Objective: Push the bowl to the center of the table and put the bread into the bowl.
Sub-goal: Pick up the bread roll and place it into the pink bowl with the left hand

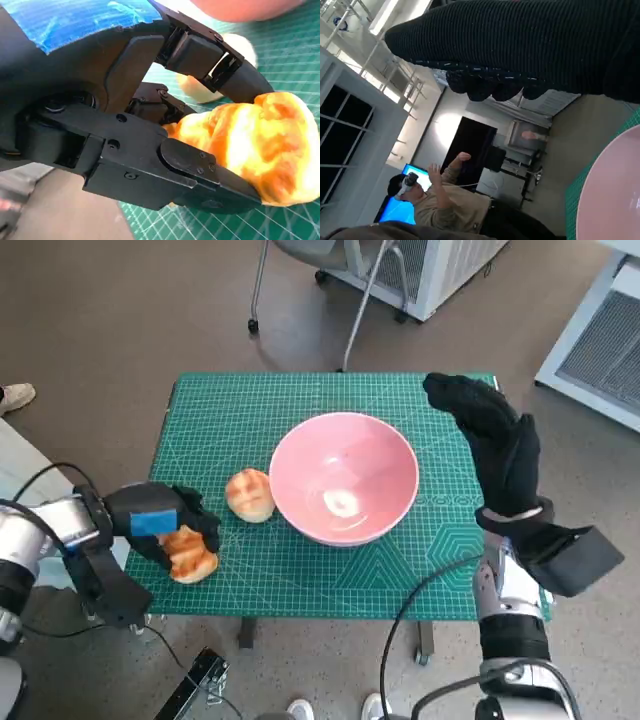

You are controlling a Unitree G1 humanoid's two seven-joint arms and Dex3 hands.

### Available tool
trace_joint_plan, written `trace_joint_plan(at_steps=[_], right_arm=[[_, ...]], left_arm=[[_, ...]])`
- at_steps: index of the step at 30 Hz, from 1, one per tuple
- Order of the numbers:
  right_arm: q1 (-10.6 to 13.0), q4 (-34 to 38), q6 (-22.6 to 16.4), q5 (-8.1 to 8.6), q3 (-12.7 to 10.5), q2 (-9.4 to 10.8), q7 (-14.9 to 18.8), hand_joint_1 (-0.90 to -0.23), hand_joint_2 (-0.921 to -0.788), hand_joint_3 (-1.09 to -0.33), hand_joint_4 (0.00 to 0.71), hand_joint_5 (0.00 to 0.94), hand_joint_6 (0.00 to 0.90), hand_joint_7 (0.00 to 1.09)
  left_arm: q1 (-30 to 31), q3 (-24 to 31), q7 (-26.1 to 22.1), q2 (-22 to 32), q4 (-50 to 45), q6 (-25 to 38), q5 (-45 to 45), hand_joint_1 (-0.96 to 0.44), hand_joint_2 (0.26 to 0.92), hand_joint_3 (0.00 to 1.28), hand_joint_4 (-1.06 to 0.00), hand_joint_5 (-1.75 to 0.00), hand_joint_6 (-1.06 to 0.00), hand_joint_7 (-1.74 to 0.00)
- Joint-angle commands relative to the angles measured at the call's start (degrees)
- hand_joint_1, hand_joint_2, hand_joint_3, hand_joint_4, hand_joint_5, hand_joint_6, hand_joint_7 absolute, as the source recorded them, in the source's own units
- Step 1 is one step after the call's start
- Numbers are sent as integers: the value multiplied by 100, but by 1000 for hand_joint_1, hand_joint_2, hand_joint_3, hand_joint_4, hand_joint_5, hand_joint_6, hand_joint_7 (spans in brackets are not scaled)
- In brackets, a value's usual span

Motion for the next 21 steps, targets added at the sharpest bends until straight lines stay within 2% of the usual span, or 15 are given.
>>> trace_joint_plan(at_steps=[1, 10, 21], right_arm=[[136, 36, 47, -39, -7, 27, -12, -575, -921, -807, 365, 16, -1, 776], [165, -2, 113, -4, 2, 52, 16, -586, -921, -805, 365, 16, -1, 773], [124, 56, 136, 28, -17, 41, 86, -589, -921, -804, 365, 16, -1, 772]], left_arm=[[78, 322, -194, 229, -142, -114, -451, -1, 913, 22, -702, -951, -779, -1187], [146, 1099, -575, 525, -571, -369, -1407, 0, 907, 23, -683, -1023, -802, -1114], [195, 2279, -1249, 777, -1705, -304, -2518, -1, 905, 18, -695, -1066, -795, -1077]])
